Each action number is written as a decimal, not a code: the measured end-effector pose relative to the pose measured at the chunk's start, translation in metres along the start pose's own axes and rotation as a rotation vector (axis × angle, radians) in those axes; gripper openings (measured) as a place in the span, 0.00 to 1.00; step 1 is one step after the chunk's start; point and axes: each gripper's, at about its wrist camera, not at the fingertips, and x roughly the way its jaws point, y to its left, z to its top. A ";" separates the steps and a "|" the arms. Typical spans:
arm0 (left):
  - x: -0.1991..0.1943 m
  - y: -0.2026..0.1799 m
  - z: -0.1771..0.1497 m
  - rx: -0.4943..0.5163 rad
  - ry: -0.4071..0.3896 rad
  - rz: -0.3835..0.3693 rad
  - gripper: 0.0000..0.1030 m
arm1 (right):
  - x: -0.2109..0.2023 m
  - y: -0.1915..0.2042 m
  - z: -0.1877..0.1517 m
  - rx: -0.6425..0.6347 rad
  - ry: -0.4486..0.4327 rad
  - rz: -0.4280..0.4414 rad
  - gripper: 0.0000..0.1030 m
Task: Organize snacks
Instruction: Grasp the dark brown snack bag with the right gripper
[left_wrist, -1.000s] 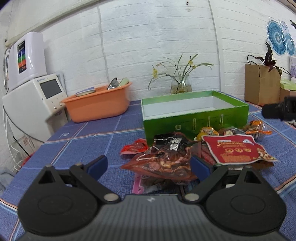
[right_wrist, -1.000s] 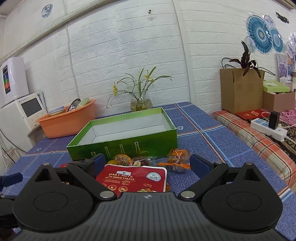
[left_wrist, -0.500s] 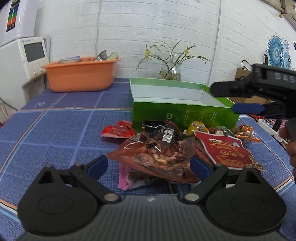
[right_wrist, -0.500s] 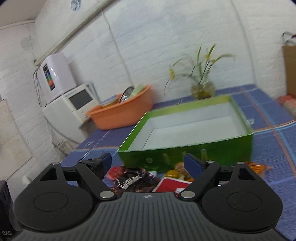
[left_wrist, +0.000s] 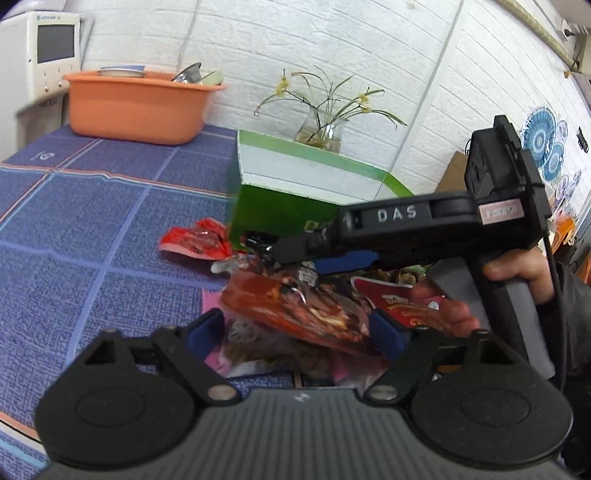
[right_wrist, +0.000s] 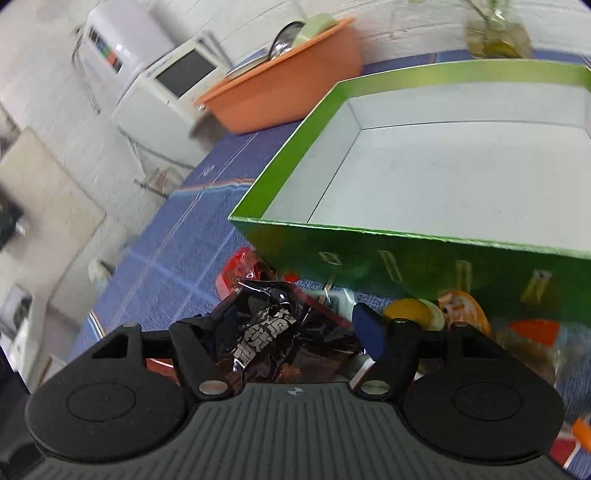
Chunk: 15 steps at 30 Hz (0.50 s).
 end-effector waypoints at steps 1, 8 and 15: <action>0.000 0.002 0.001 -0.005 0.001 -0.013 0.57 | 0.001 0.000 0.002 -0.008 0.004 -0.006 1.00; -0.005 -0.006 0.000 0.067 -0.017 0.026 0.44 | -0.006 0.005 0.004 -0.035 -0.016 -0.086 0.50; -0.034 -0.016 -0.004 0.144 -0.073 0.011 0.19 | -0.028 0.027 -0.017 -0.067 -0.070 -0.068 0.12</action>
